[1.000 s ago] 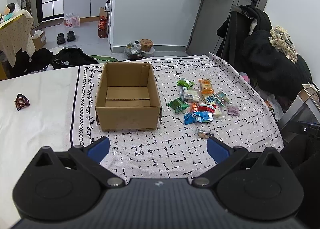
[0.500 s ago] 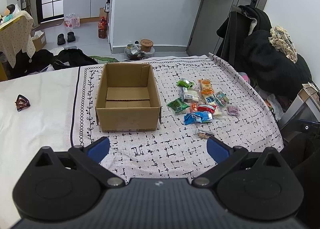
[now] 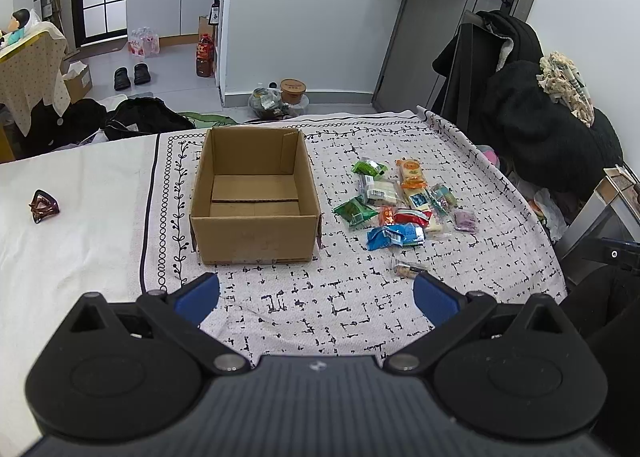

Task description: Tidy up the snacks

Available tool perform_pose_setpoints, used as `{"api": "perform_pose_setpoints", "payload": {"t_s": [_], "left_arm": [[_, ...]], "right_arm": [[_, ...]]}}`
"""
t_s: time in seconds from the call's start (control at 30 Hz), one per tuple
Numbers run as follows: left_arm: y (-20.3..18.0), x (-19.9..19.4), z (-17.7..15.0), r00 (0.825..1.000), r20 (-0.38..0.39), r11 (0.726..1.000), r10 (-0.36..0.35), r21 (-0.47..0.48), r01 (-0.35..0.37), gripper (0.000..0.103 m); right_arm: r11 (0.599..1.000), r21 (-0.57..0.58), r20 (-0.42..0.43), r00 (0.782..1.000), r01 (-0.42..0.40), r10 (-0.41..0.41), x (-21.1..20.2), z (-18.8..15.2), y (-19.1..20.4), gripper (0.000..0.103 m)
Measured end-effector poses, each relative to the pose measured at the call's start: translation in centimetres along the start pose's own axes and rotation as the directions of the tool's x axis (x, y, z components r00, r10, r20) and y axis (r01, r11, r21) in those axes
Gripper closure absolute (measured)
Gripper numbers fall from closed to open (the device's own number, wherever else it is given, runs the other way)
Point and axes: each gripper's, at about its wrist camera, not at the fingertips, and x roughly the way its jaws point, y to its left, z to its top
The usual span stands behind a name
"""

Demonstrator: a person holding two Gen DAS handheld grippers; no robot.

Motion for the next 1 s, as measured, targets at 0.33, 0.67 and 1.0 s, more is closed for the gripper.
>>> {"api": "perform_pose_setpoints", "payload": {"t_s": [0.33, 0.67, 1.0], "left_arm": [[-0.06, -0.04, 0.09, 1.000, 0.001, 1.000, -0.002, 0.000, 0.002, 0.000], [-0.49, -0.20, 0.48, 1.000, 0.002, 1.000, 0.000, 0.007, 0.000, 0.000], [-0.46, 0.59, 0.70, 1.000, -0.005, 1.000, -0.007, 0.018, 0.007, 0.000]], "right_arm": [[1.000, -0.001, 0.000, 1.000, 0.000, 0.000, -0.04, -0.08, -0.10, 0.000], [1.000, -0.006, -0.001, 1.000, 0.008, -0.008, 0.07, -0.13, 0.02, 0.000], [1.000, -0.010, -0.016, 1.000, 0.012, -0.012, 0.87, -0.32, 0.15, 0.000]]}}
